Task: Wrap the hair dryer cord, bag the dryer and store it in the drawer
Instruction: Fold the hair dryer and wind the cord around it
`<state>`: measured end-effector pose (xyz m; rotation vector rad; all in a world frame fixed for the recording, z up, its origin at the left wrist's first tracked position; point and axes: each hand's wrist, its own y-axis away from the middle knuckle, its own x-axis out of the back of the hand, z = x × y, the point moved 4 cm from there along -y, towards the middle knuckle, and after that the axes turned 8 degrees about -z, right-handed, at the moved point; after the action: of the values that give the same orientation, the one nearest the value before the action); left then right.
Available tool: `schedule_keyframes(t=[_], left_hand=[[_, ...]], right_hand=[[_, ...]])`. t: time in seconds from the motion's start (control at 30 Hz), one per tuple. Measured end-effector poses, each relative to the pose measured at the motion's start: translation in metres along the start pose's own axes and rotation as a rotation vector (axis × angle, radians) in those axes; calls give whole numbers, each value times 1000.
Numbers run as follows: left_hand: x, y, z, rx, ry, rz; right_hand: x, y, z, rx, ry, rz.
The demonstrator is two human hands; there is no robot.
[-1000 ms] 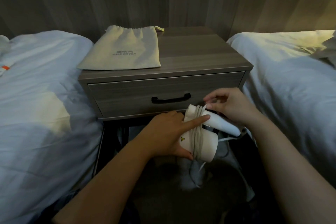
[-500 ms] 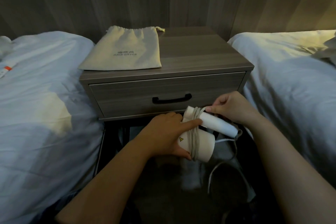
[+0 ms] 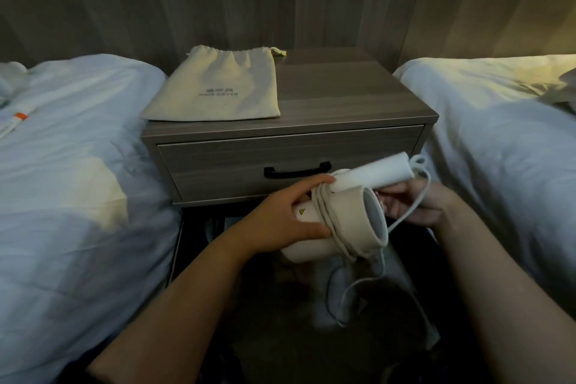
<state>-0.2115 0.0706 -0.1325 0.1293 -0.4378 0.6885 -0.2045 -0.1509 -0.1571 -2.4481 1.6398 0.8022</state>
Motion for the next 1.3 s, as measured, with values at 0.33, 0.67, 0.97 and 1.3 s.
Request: schedule_keyframes(t=[0.33, 0.67, 0.97, 1.3], left_hand=[[15, -6, -1, 115, 517, 354], [13, -5, 3, 204, 648, 409], [4, -2, 9, 239, 484, 377], [10, -2, 1, 288, 378, 397]], right_hand=[[-31, -13, 3, 198, 427, 175], [-54, 10, -8, 54, 549, 77], [-65, 13, -5, 78, 464, 108], [-73, 20, -10, -12, 822, 135]])
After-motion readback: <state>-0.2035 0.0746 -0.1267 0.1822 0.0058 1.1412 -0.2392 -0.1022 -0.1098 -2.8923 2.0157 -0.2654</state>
